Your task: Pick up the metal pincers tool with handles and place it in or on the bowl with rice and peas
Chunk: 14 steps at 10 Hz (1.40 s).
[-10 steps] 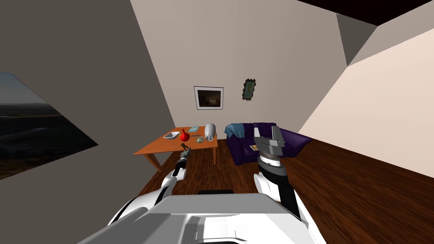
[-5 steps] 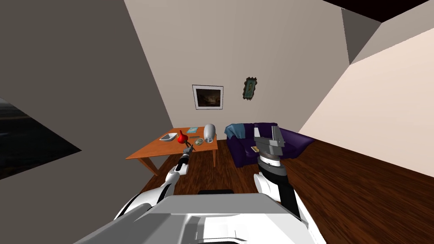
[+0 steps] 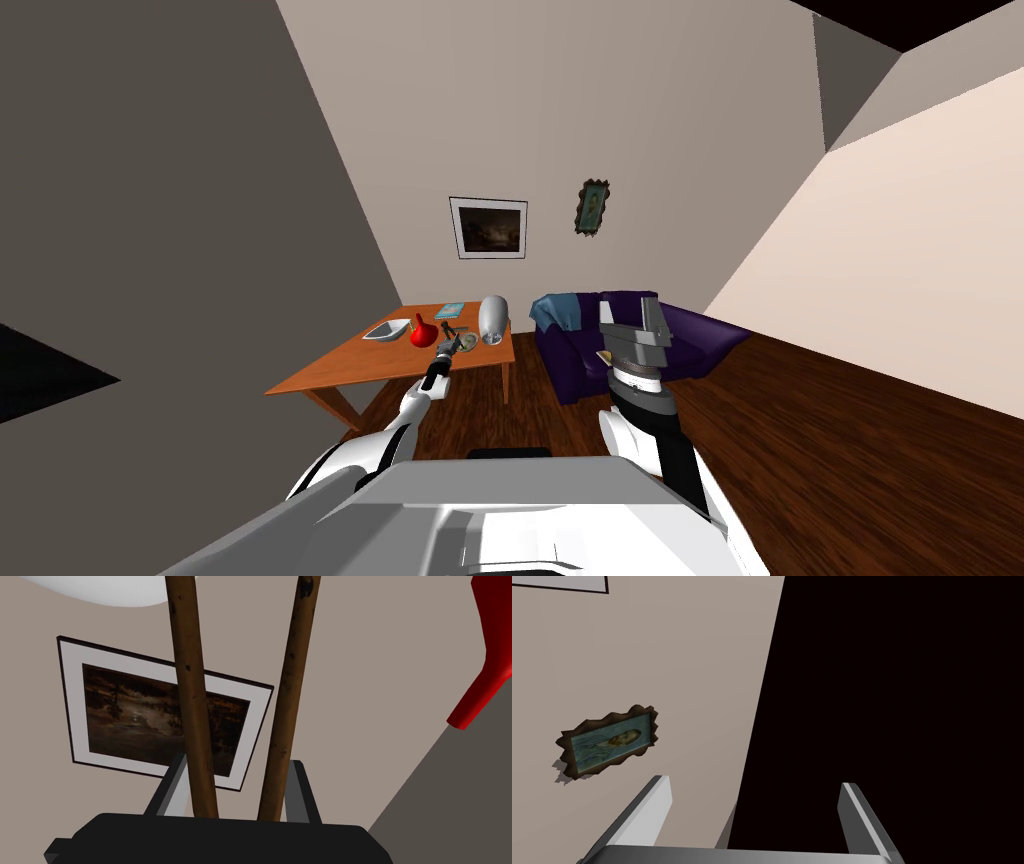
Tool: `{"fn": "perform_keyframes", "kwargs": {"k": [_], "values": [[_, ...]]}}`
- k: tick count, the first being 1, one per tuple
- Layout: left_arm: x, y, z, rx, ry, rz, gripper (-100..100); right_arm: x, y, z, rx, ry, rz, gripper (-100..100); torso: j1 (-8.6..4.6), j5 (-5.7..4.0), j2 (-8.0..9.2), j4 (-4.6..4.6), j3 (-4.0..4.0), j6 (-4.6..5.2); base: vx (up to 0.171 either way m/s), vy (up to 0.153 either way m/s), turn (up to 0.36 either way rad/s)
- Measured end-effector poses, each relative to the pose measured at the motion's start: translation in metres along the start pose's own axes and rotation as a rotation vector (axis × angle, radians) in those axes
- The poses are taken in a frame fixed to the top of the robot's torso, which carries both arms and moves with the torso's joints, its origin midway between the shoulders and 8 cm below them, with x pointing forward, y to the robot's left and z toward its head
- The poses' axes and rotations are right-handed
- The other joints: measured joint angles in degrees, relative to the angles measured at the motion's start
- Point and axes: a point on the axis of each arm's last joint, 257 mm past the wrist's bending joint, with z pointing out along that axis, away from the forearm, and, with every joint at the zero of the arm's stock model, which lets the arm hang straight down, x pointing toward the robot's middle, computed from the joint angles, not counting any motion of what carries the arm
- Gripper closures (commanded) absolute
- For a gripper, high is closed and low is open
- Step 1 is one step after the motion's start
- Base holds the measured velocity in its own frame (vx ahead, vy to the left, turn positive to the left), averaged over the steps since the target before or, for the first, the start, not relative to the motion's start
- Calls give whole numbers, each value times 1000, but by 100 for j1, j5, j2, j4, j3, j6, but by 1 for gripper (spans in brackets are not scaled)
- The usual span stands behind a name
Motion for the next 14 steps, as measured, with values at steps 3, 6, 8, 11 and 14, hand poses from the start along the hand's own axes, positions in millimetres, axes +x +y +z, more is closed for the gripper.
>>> {"fn": "perform_keyframes", "kwargs": {"k": [3,6,8,11,14], "values": [[-22,-21,18,28,-23,24,100,0,0,0,0,0,0,0,12,3,-21,-8,-15,0,139,34,-24],[-22,-21,19,30,-25,28,-100,0,0,0,0,0,0,0,4,4,45,5,24,-8,4,2,-1],[-22,-21,19,30,-25,28,-100,0,0,0,0,0,0,0,3,3,51,7,27,-8,0,0,0],[-22,-21,19,30,-25,28,-100,0,0,0,0,0,0,0,3,3,53,7,28,-8,-20,-1,-106],[-37,7,20,-11,-38,26,-100,0,0,0,0,0,0,0,6,3,72,12,40,-10,-42,2,-83]]}}
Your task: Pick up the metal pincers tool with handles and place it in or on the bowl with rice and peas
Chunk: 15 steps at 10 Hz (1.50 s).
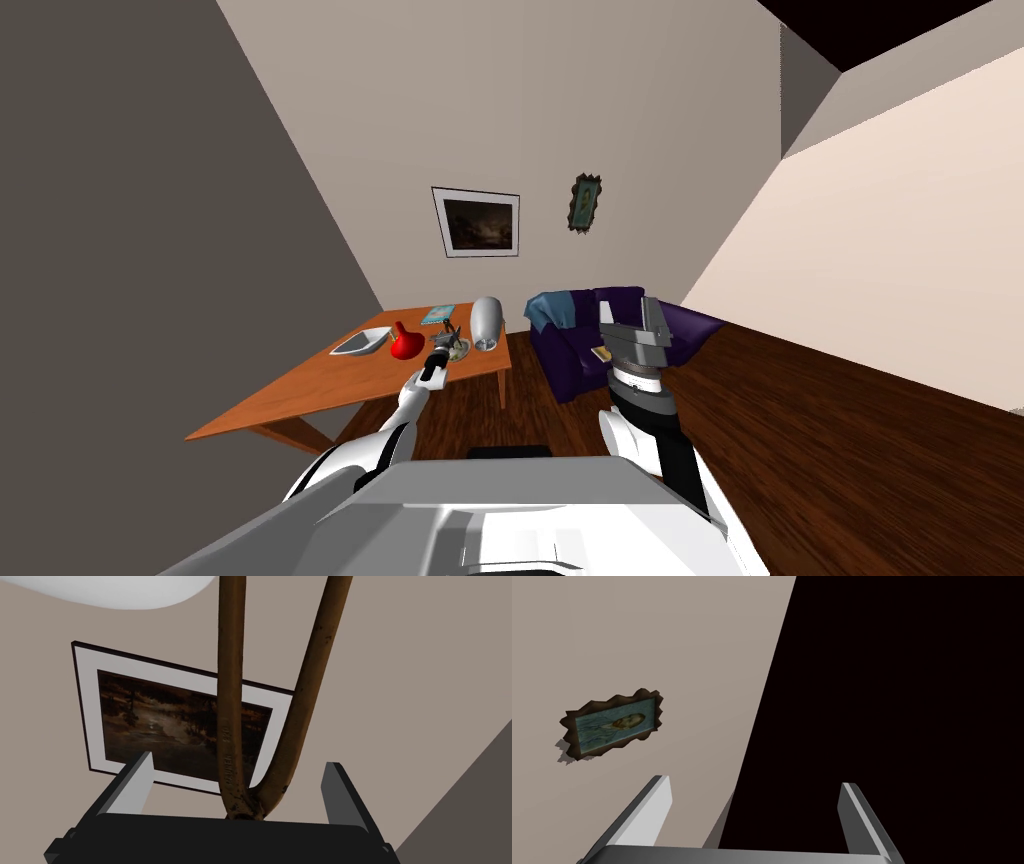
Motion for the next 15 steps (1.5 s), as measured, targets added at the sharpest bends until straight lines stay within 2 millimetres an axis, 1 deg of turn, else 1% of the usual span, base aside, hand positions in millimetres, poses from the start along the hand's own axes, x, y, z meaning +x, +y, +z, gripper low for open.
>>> {"fn": "perform_keyframes", "kwargs": {"k": [1,2,3,4,5,6,7,9,10,11,12,13,14,15], "values": [[1,2,1,-2,1,-1,-100,0,0,0,0,0,0,0,0,0,-10,-2,-6,0,-65,-8,-333],[-6,14,-1,-17,-8,6,-100,0,0,0,0,0,0,0,-3,0,5,0,2,6,-72,-2,-250],[-8,26,-2,-35,-8,4,-100,0,0,0,0,0,0,0,-2,0,8,2,5,2,-31,4,-10],[-9,32,0,-45,-8,0,-100,0,0,0,0,0,0,0,1,0,-3,0,-2,-1,-60,-9,-355],[-19,45,0,-61,-19,7,-100,0,0,0,0,0,0,0,-3,0,5,1,2,7,-70,0,-237],[-23,57,1,-79,-18,6,-100,0,0,0,0,0,0,0,0,0,8,2,4,1,-34,2,21],[-23,64,1,-92,-19,2,-100,0,0,0,0,0,0,0,3,1,-2,-1,-1,-2,-60,-15,-350],[-35,88,-1,-131,-34,7,-100,0,0,0,0,0,0,0,-2,0,6,1,4,0,-76,-9,-314],[-41,105,-3,-157,-38,10,-100,0,0,0,0,0,0,0,-1,0,15,3,8,6,-79,-12,-196],[-50,117,-7,-177,-46,16,-100,0,0,0,0,0,0,0,-2,0,15,3,9,-2,-36,-11,55],[-51,129,-9,-196,-44,11,-100,0,0,0,0,0,0,0,2,0,1,0,1,-4,-6,-6,36],[-52,133,-9,-201,-46,9,-100,0,0,0,0,0,0,0,3,1,-11,-2,-6,-2,-44,-23,-359],[-58,150,-12,-220,-51,19,-100,0,0,0,0,0,0,0,-2,0,-3,-1,-2,6,-68,-14,-241],[-63,161,-14,-240,-57,16,-100,0,0,0,0,0,0,0,-1,0,5,1,2,0,-103,-38,-354]]}}
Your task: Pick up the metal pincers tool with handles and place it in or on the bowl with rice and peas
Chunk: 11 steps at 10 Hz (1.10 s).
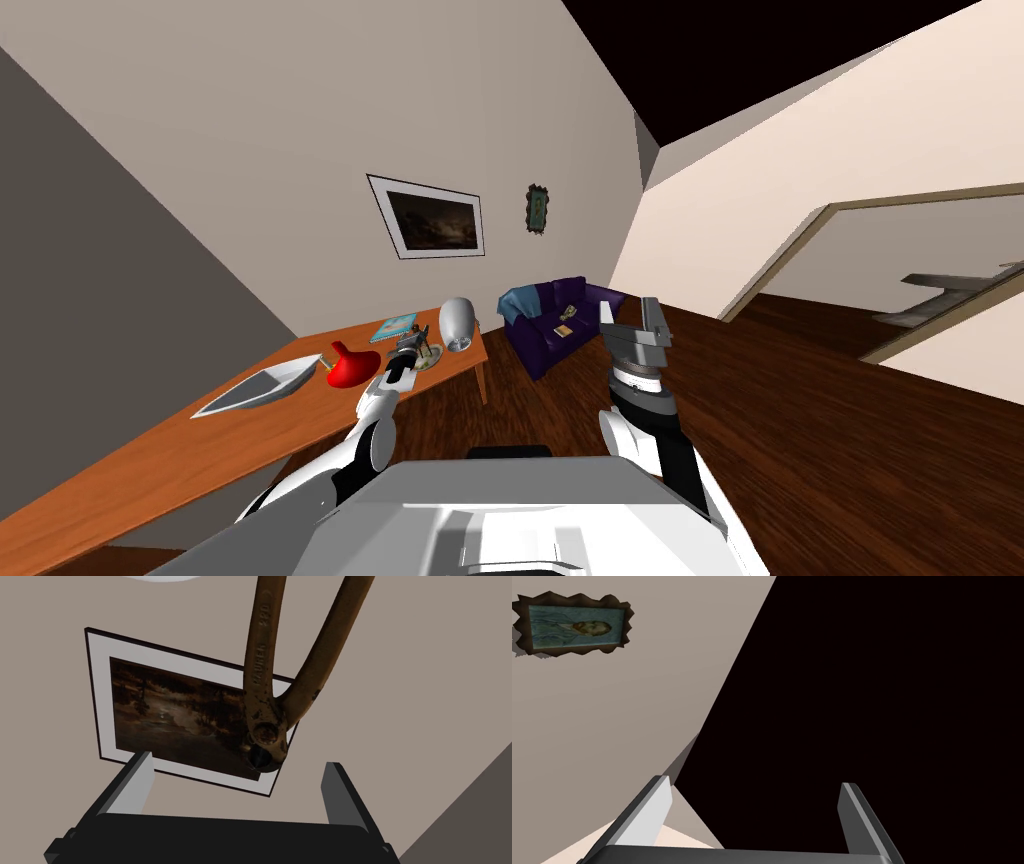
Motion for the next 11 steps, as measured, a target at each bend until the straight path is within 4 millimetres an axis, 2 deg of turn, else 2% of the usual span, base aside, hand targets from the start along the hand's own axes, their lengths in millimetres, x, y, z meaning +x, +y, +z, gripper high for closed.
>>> {"fn": "perform_keyframes", "kwargs": {"k": [1,2,6,7,9,11], "values": [[-10,15,0,-25,-9,6,-100,0,0,0,0,0,0,0,-8,-1,14,3,8,4,-85,-24,-232],[-12,28,-1,-48,-9,8,-100,0,0,0,0,0,0,0,-3,-1,11,3,7,-1,-30,-1,6],[-29,79,-6,-132,-25,12,-100,0,0,0,0,0,0,0,7,1,-6,-1,-3,-5,-47,-19,-223],[-44,97,-6,-156,-37,25,-100,0,0,0,0,0,0,0,3,0,-1,1,0,4,-63,-22,-230],[-53,130,-17,-208,-46,32,-100,0,0,0,0,0,0,0,-2,0,12,3,7,3,-85,-35,-300],[-61,150,-20,-252,-53,31,-100,0,0,0,0,0,0,0,4,1,-3,0,-1,-7,-20,-16,34]]}}
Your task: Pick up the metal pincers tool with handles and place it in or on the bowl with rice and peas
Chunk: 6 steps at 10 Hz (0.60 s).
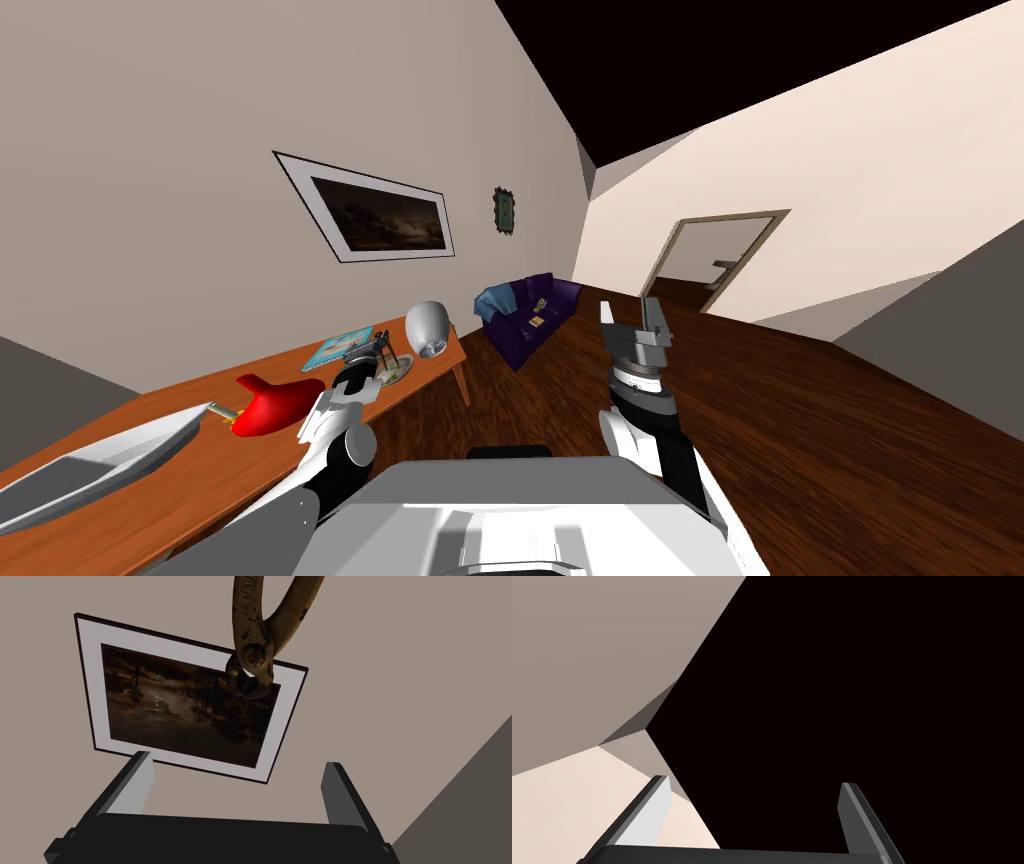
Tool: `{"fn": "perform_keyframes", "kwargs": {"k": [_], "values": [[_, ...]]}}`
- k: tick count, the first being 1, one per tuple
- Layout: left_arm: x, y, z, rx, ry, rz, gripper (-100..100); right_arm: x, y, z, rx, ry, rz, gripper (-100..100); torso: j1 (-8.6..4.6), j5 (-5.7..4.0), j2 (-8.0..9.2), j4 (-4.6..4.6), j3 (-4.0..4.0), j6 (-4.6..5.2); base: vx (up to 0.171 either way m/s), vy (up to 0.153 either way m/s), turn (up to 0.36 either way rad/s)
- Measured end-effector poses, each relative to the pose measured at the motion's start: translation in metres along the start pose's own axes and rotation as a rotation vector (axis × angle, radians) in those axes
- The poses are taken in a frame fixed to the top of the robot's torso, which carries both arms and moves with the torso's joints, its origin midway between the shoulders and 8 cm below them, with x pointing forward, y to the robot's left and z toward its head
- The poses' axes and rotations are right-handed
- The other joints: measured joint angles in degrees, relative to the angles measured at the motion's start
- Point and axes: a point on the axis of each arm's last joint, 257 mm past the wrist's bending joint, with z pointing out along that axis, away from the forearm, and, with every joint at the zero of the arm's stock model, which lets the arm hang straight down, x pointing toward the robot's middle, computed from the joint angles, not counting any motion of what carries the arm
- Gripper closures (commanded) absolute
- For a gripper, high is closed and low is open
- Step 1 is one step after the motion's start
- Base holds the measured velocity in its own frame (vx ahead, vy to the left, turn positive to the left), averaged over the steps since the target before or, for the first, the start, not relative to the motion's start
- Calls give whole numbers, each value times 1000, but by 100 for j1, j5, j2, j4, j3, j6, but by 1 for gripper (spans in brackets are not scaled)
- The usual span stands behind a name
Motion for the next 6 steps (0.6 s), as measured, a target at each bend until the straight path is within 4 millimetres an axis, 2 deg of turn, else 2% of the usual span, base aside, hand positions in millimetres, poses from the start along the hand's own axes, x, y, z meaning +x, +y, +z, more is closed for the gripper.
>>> {"fn": "perform_keyframes", "kwargs": {"k": [1,6], "values": [[0,1,0,-4,0,0,0,0,0,0,0,0,0,0,5,1,-11,-3,-7,3,0,0,0],[0,1,0,-3,0,0,0,0,0,0,0,0,0,0,10,3,-20,-5,-12,3,0,0,0]]}}
